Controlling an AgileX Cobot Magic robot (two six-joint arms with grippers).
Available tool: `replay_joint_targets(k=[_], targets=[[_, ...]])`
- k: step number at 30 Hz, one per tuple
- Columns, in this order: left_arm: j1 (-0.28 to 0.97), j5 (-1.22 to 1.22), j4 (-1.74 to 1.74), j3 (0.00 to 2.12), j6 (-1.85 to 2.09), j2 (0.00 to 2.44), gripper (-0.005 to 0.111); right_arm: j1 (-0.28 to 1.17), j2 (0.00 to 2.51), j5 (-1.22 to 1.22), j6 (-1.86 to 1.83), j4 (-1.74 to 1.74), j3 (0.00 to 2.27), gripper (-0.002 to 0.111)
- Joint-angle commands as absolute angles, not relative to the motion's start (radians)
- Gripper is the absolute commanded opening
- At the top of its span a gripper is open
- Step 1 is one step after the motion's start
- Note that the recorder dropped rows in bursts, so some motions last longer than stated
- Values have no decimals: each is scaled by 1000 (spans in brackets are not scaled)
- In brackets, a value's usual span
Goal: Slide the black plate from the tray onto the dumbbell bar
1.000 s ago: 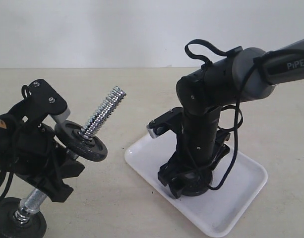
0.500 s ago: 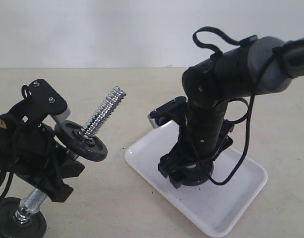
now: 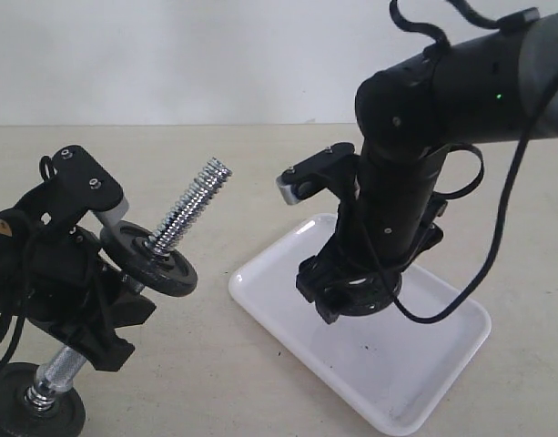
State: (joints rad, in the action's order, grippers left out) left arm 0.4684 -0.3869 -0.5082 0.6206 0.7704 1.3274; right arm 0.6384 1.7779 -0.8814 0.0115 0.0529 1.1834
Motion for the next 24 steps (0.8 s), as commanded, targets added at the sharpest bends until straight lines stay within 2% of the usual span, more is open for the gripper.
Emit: replay_joint_targets(k=[1,24], targets=[[470,-287,-560,653,768,1291,4,638,1678,-879,13,61,1187,0],[470,-291,-560,653,768,1291,4,638,1608,-888,23,55,1187,0]])
